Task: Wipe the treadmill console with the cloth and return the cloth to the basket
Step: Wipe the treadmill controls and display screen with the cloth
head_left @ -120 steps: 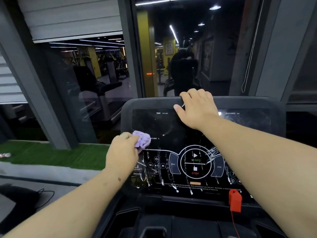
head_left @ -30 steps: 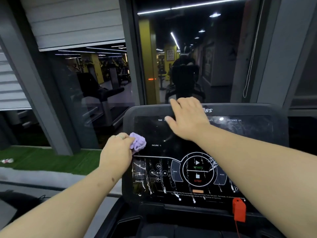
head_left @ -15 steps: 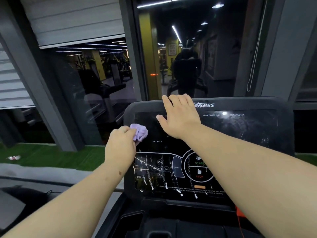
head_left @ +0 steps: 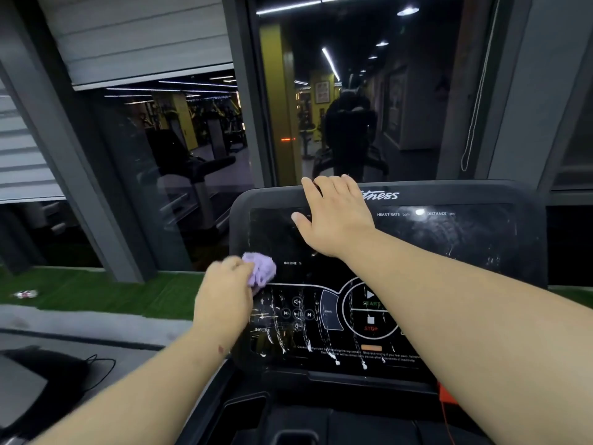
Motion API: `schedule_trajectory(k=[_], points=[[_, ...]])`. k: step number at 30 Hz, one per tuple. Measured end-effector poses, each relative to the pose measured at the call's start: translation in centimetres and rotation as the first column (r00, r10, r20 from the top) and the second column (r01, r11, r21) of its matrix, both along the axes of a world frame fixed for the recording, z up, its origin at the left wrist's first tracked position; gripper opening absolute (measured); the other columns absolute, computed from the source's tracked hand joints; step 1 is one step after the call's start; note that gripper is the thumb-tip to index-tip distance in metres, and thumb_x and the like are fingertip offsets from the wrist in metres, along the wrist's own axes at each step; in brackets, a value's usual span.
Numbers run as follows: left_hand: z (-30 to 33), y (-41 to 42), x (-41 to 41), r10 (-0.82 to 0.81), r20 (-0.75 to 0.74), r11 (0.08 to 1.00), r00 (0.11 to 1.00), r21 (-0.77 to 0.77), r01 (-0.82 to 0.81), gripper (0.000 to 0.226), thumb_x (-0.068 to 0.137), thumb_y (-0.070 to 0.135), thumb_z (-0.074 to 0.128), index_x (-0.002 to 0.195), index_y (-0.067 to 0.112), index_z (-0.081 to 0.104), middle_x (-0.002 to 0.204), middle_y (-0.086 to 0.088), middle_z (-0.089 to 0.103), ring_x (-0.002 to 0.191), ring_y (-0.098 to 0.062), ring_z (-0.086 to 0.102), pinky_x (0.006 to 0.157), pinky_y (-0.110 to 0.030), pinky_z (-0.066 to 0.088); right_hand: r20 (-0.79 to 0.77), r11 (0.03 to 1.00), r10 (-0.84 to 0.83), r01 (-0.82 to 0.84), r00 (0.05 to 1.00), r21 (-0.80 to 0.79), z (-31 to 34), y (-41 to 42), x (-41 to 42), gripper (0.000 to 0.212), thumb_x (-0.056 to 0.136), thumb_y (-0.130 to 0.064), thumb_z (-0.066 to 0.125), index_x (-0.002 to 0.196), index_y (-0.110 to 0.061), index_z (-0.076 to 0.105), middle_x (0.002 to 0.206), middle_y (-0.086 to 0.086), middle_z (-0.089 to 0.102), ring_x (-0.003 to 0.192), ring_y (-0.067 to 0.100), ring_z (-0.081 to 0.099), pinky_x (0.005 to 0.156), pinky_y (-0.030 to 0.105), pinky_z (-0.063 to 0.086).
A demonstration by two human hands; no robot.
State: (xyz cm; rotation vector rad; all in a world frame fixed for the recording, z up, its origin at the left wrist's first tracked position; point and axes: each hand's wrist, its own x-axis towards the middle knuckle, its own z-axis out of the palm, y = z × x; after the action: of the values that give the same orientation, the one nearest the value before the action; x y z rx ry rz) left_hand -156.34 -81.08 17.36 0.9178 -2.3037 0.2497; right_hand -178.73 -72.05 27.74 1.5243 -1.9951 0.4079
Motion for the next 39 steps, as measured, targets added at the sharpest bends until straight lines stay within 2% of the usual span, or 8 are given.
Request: schedule_trajectory(k=[3,6,11,16,22,28,33,39], points=[[-3.9,2.2,1.6,-0.072,0.033,0.994,0.997,0.087,0.069,0.034,0.057,0.002,0.09,0.084,0.016,0.073,0.087,-0.002,0.067,0.069,-0.023,0.054,0.063,-0.036,0.053,0.007,1.0,-0.006,0.006,1.0,0.001,0.0,-0.1,0.1,0.074,0.096,-0.062,0.029,0.154,-0.015,0.03,0.146,0.005,0.045,0.138,0.028,0.037,0.123,0.05,0.014],[-1.3,0.8,0.8,-0.092,0.069,0.996,0.993,0.016,0.091,0.031,0.055,0.005,0.092,0.071,0.015,0.068,0.074,-0.002,0.06,0.062,-0.022,0.053,0.055,-0.034,0.05,0.006,1.0,-0.01,0.01,1.0,-0.003,0.0,-0.1,0.2,0.074,0.096,-0.062,0.029,0.154,-0.015,0.031,0.146,0.006,0.045,0.138,0.029,0.037,0.123,0.05,0.014],[-0.7,0.6,-0.9,-0.036,-0.141,0.998,0.989,0.046,0.043,0.026,0.07,0.009,0.086,0.074,0.016,0.061,0.078,0.0,0.057,0.066,-0.021,0.047,0.059,-0.036,0.047,0.006,1.0,0.001,-0.001,1.0,0.005,0.0,-0.1,0.1,0.075,0.096,-0.061,0.03,0.154,-0.015,0.03,0.147,0.005,0.044,0.138,0.028,0.036,0.123,0.049,0.014],[-3.8,2.3,0.1,-0.143,0.044,0.985,0.989,0.103,0.138,0.025,0.065,0.002,0.082,0.083,0.017,0.07,0.09,-0.002,0.065,0.074,-0.025,0.054,0.059,-0.039,0.054,-0.001,1.0,-0.006,0.006,1.0,0.009,0.1,0.0,0.1,0.075,0.096,-0.061,0.029,0.155,-0.015,0.03,0.147,0.006,0.044,0.138,0.028,0.036,0.123,0.049,0.014],[-2.6,1.9,-1.0,-0.03,-0.14,0.995,0.99,0.095,0.044,0.021,0.07,0.004,0.079,0.076,0.016,0.062,0.081,0.0,0.056,0.068,-0.022,0.044,0.057,-0.036,0.042,-0.005,1.0,-0.014,0.014,1.0,0.022,0.1,-0.1,0.1,0.075,0.096,-0.062,0.029,0.154,-0.015,0.03,0.147,0.006,0.044,0.138,0.029,0.037,0.123,0.05,0.015],[-4.1,2.2,0.5,-0.087,0.036,0.99,0.996,0.114,0.082,0.021,0.067,0.007,0.082,0.08,0.017,0.07,0.085,0.0,0.062,0.073,-0.024,0.053,0.061,-0.041,0.054,-0.019,0.999,-0.022,0.022,1.0,0.023,0.2,-0.1,0.0,0.075,0.095,-0.062,0.028,0.153,-0.016,0.031,0.146,0.006,0.045,0.136,0.029,0.039,0.122,0.05,0.017],[-2.5,2.1,-0.6,-0.004,-0.176,0.996,0.984,0.082,0.019,0.021,0.069,0.004,0.08,0.074,0.014,0.062,0.077,0.0,0.052,0.067,-0.023,0.042,0.056,-0.035,0.04,-0.024,1.0,-0.021,0.021,1.0,0.023,0.0,-0.1,0.0,0.075,0.094,-0.062,0.028,0.152,-0.015,0.033,0.144,0.007,0.047,0.134,0.03,0.041,0.121,0.05,0.019],[-3.7,1.7,0.9,-0.063,0.072,0.996,0.995,0.068,0.058,0.021,0.068,0.001,0.079,0.082,0.015,0.071,0.087,-0.002,0.064,0.072,-0.025,0.051,0.056,-0.039,0.052,-0.038,0.999,-0.023,0.024,0.999,0.022,0.1,-0.1,0.0,0.074,0.095,-0.061,0.029,0.153,-0.015,0.031,0.146,0.007,0.045,0.135,0.029,0.039,0.122,0.049,0.017]])
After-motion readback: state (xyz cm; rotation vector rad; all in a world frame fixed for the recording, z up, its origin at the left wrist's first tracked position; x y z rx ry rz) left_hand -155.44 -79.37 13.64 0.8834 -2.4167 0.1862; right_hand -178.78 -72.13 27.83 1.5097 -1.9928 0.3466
